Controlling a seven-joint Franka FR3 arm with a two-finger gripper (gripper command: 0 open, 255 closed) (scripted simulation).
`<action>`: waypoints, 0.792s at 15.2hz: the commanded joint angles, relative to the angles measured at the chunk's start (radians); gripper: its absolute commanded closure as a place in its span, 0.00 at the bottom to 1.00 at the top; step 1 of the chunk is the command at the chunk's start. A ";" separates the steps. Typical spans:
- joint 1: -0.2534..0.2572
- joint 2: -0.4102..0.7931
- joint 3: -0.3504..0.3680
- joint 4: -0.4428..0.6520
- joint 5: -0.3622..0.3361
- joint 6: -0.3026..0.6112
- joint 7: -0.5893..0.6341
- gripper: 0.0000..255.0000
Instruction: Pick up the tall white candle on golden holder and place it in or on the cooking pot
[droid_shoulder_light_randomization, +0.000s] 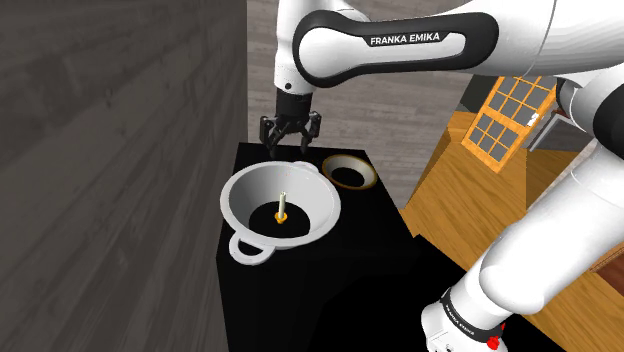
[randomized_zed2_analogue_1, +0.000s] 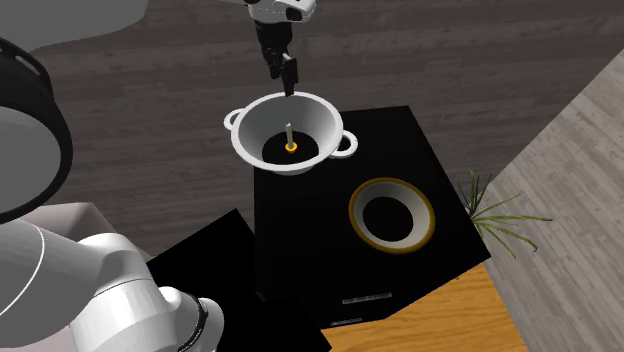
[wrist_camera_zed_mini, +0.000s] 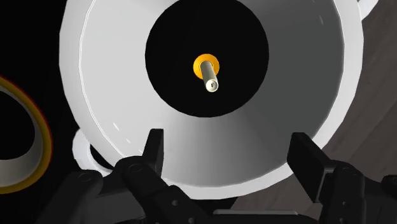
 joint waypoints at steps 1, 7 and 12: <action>0.000 0.000 0.000 0.000 0.000 0.000 0.000 0.00; 0.001 0.003 0.001 0.131 -0.001 -0.128 0.001 0.00; 0.001 0.003 0.001 0.131 -0.001 -0.128 0.001 0.00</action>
